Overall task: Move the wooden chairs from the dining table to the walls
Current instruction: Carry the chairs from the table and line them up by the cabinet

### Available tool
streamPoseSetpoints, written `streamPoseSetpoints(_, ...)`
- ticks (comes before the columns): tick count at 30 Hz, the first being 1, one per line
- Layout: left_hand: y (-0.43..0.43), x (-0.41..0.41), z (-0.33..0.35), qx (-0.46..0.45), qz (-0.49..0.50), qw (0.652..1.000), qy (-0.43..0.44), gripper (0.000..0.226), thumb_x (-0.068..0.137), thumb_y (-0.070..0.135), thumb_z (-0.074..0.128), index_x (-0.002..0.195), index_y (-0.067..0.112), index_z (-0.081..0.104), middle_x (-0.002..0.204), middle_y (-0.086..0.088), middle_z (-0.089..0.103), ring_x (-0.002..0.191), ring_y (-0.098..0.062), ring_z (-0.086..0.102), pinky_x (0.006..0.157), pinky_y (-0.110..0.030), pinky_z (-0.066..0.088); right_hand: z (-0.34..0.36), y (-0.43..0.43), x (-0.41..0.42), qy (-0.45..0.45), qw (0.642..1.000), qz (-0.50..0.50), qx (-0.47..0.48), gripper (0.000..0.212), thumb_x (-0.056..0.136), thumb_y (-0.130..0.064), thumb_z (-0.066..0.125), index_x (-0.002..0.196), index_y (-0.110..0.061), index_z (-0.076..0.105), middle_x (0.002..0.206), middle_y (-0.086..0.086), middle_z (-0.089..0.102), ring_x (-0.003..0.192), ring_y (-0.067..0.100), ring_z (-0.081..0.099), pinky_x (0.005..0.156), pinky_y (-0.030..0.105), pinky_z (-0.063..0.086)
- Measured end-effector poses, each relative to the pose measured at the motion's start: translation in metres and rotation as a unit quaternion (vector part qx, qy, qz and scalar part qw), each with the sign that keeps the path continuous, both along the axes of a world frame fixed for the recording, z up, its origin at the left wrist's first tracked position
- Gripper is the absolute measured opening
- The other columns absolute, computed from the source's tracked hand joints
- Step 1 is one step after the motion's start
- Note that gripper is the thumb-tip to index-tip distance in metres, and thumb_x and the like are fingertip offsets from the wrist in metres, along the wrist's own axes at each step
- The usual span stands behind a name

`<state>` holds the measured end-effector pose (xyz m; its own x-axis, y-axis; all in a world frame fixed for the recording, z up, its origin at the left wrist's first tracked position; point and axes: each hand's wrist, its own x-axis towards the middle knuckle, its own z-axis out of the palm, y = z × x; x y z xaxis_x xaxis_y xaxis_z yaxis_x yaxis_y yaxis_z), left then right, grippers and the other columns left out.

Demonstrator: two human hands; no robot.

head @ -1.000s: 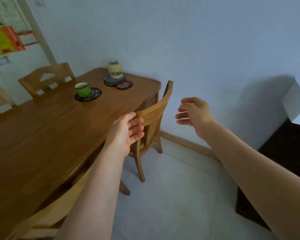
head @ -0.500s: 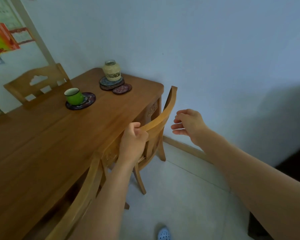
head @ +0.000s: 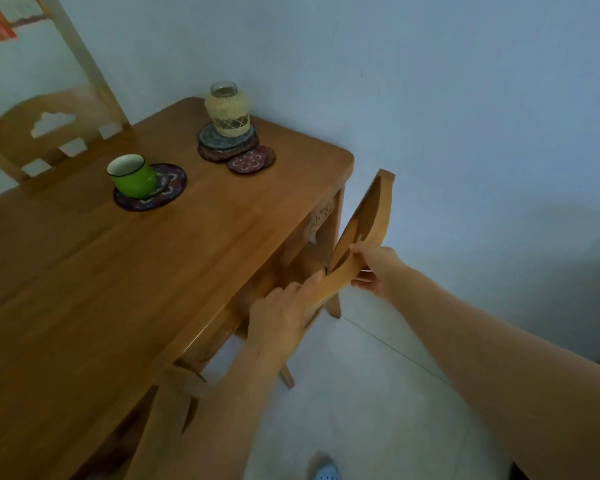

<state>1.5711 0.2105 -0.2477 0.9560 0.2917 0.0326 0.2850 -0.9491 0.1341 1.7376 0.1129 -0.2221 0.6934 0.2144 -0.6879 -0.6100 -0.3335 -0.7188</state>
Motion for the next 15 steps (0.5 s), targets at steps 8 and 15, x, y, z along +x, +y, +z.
streamPoseSetpoints(8, 0.001, 0.002, 0.001, -0.046, 0.002, 0.999, -0.019, 0.071, 0.095, 0.032, 0.058, 0.152, 0.038, 0.017, 0.119, 0.005, 0.061, 0.096, -0.015, 0.063, 0.069, -0.020, 0.034, -0.021, 0.011, 0.010, -0.017, 0.999, -0.046, 0.021, 0.043, 0.080, -0.011, 0.065, 0.115, -0.019, 0.042, 0.099, 0.012, 0.060, 0.082, 0.028, 0.066, 0.057, 0.039, 0.059)
streamPoseSetpoints(15, -0.028, 0.010, 0.004, -0.048, 0.018, 0.999, 0.010, 0.078, 0.092, 0.032, 0.063, 0.152, 0.038, 0.014, 0.125, 0.004, 0.060, 0.104, -0.017, 0.062, 0.074, -0.026, 0.039, -0.017, -0.017, 0.012, -0.046, 0.998, -0.038, 0.017, 0.039, 0.076, -0.007, 0.062, 0.111, -0.016, 0.045, 0.096, 0.011, 0.059, 0.073, 0.024, 0.064, 0.044, 0.029, 0.054)
